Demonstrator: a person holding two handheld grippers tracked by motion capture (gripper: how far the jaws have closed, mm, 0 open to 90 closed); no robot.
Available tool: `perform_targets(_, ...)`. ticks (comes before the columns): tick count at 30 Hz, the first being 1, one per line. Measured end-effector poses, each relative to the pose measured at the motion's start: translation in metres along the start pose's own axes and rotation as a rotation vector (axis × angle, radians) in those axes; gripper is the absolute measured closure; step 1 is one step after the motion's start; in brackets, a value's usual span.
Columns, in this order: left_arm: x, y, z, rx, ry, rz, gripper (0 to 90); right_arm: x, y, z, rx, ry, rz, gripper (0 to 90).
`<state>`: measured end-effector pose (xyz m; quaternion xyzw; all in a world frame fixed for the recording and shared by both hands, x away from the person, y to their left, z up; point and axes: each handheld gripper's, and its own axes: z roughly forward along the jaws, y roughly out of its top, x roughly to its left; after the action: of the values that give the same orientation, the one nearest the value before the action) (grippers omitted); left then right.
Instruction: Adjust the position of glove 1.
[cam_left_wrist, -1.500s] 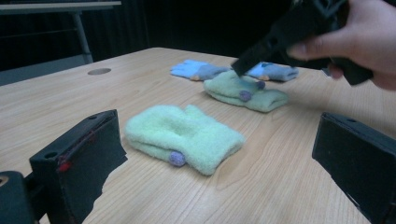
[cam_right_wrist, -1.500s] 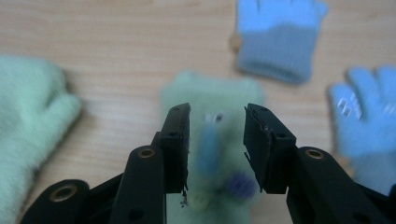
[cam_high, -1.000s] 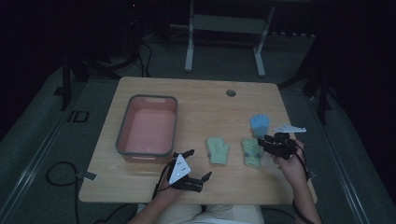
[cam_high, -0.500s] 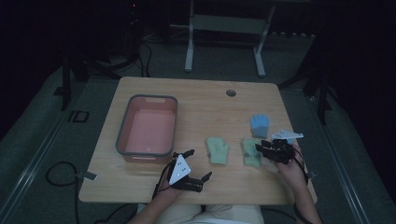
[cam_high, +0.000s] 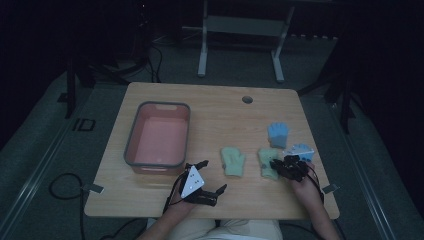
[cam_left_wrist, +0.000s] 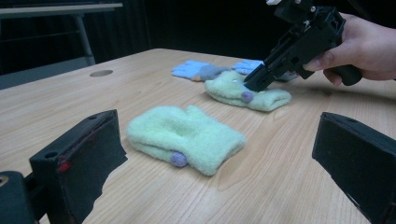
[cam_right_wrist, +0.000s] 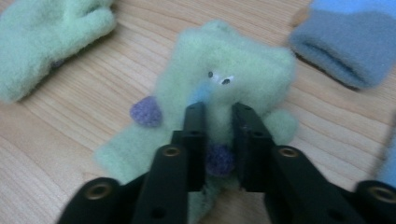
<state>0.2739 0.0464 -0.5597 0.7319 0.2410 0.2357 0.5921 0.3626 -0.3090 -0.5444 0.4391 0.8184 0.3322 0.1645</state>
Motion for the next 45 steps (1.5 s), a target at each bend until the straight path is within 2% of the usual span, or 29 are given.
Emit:
perform_targets(4,0.000,0.000,0.000,-0.001,0.000,-0.001,1.4,0.009,0.001,0.001,-0.002,-0.056,0.008,84.5)
perform_targets(5,0.000,0.000,0.000,-0.001,0.000,-0.001,1.4,0.010,0.003,-0.002,-0.008,-0.074,0.051,85.4)
perform_targets(7,0.000,0.000,0.000,-0.001,0.000,-0.003,1.4,0.012,0.005,-0.004,-0.015,-0.091,0.056,85.6)
perform_targets(8,0.000,0.000,0.000,-0.001,0.001,-0.003,1.4,0.013,0.008,-0.009,-0.028,-0.108,0.064,85.7)
perform_targets(9,0.000,0.000,0.000,-0.001,0.001,-0.004,1.4,0.015,0.017,-0.021,-0.075,-0.109,0.123,85.8)
perform_targets(11,0.000,0.000,0.000,-0.001,0.002,-0.004,1.4,0.016,0.021,-0.025,-0.087,-0.113,0.131,85.9)
perform_targets(12,0.000,0.000,0.000,-0.001,0.001,-0.004,1.4,0.022,0.031,-0.035,-0.119,-0.115,0.151,85.9)
perform_targets(13,0.000,0.000,0.000,-0.001,0.002,-0.004,1.4,0.022,0.031,-0.035,-0.119,-0.115,0.151,85.9)
perform_targets(16,0.000,0.000,0.000,-0.001,0.003,-0.003,1.4,0.034,0.046,-0.047,-0.158,-0.123,0.162,86.0)
perform_targets(19,0.000,0.000,0.000,-0.001,0.003,-0.003,1.4,0.052,0.059,-0.052,-0.189,-0.129,0.131,86.0)
perform_targets(24,0.000,0.000,0.000,-0.001,0.001,-0.006,1.4,0.074,0.074,-0.048,-0.219,-0.054,0.124,86.0)
perform_targets(25,0.001,0.000,0.000,-0.002,0.002,-0.005,1.4,0.083,0.078,-0.042,-0.219,-0.025,0.119,86.0)
perform_targets(26,0.001,0.000,0.000,-0.002,0.002,-0.004,1.4,0.083,0.078,-0.042,-0.219,-0.025,0.119,86.0)
perform_targets(30,0.001,0.000,0.000,-0.002,0.002,-0.006,1.4,0.099,0.081,-0.030,-0.222,0.029,0.126,86.0)
perform_targets(35,0.000,0.000,0.000,-0.003,0.000,-0.002,1.4,0.117,0.083,-0.012,-0.198,0.084,0.112,86.0)
perform_targets(43,0.000,0.000,0.000,-0.003,0.000,-0.003,1.4,0.116,0.073,0.006,-0.150,0.116,0.119,85.9)
perform_targets(45,0.000,0.000,0.000,-0.002,0.000,-0.002,1.4,0.115,0.069,0.013,-0.132,0.110,0.111,85.9)
